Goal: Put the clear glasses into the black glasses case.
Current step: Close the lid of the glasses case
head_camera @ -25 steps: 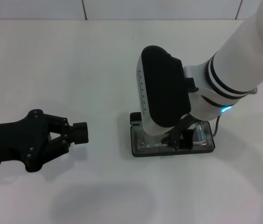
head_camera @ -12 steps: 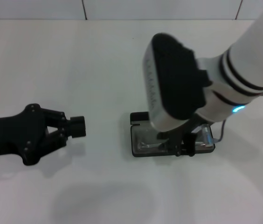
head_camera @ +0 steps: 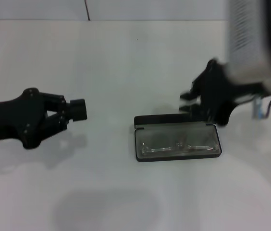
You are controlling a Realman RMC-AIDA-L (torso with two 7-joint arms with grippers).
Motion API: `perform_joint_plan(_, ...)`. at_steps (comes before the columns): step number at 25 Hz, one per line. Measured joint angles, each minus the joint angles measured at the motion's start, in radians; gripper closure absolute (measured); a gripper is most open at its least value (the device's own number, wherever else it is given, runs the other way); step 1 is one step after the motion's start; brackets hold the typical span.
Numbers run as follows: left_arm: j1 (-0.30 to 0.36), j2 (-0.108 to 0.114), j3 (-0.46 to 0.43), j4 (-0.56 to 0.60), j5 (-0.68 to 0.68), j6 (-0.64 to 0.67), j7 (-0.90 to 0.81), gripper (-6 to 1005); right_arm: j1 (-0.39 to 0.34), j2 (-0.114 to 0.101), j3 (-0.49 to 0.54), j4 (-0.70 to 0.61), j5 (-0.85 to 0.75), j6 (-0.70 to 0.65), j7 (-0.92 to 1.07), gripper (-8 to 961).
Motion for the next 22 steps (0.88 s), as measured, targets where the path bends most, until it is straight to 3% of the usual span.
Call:
perform_joint_plan(3,-0.025,-0.003,-0.017,0.001,0.006,-0.037,-0.039,896,-0.112,0.001,0.104,-0.083,0.102,0.069,-0.081,794)
perform_joint_plan(6,-0.047,-0.007,-0.021,0.002,0.009,-0.077,-0.062,896,-0.219,0.001,0.173,-0.095,0.239,0.201,-0.193,794)
perform_joint_plan(9,-0.101,-0.021,-0.015,-0.002,0.017,-0.144,-0.08,896,-0.307,0.001,0.228,-0.085,0.268,0.309,-0.237,795)
perform_joint_plan(11,-0.145,-0.038,-0.011,-0.006,0.046,-0.198,-0.087,896,-0.339,0.001,0.281,-0.047,0.268,0.331,-0.243,794)
perform_joint_plan(16,-0.284,-0.105,-0.006,-0.051,0.223,-0.385,-0.08,857,-0.352,-0.001,0.41,0.149,0.316,0.391,-0.291,797)
perform_joint_plan(22,-0.401,-0.114,0.065,-0.197,0.261,-0.555,-0.063,861,-0.363,-0.002,0.529,0.407,0.528,0.489,-0.486,792)
